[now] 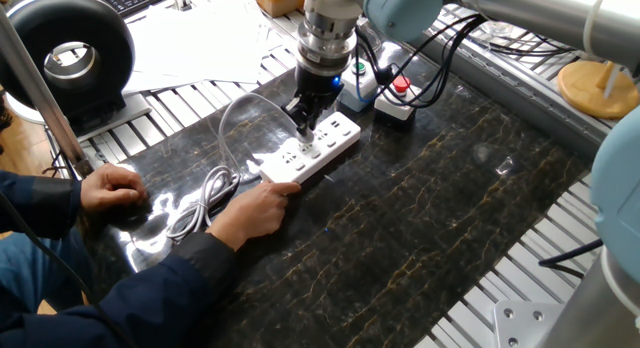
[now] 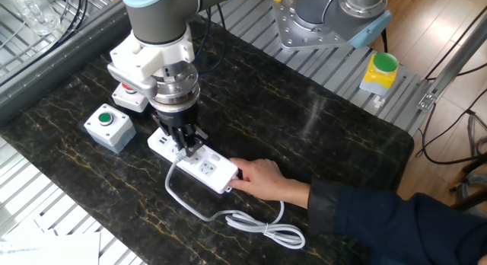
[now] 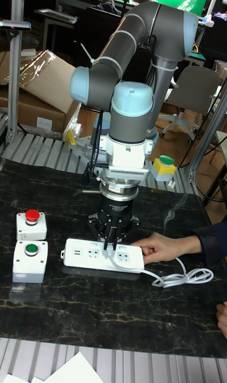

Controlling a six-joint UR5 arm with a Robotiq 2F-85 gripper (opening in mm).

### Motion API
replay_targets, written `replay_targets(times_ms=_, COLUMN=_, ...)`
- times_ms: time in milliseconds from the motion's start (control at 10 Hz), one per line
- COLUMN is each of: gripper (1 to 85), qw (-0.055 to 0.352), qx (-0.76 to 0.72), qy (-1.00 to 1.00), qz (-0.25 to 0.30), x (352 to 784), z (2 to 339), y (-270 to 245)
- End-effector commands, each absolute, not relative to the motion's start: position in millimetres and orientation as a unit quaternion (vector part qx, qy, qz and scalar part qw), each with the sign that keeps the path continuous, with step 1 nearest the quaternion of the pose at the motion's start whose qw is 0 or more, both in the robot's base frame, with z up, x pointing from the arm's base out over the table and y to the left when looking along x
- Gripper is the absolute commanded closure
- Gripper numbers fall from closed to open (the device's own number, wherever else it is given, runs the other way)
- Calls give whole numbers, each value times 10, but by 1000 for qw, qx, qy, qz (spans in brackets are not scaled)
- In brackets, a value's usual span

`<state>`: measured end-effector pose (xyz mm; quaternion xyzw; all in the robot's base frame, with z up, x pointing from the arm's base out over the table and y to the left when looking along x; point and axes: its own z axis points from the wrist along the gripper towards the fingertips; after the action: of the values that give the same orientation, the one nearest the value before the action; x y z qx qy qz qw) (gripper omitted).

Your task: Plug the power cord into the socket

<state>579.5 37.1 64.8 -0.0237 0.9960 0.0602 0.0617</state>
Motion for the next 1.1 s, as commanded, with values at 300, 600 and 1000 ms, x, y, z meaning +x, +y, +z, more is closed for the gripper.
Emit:
replay_targets(times_ms=300, gripper=840, qw=61, qx=-20, qy=996, qz=64, x=5753, z=639, y=409)
replay_targets(times_ms=600, gripper=840, qw=57, qx=-25, qy=995, qz=72, x=5761, z=654, y=413)
replay_targets(times_ms=1000, gripper=840, qw=57, qx=-32, qy=995, qz=78, x=5756, z=642, y=429)
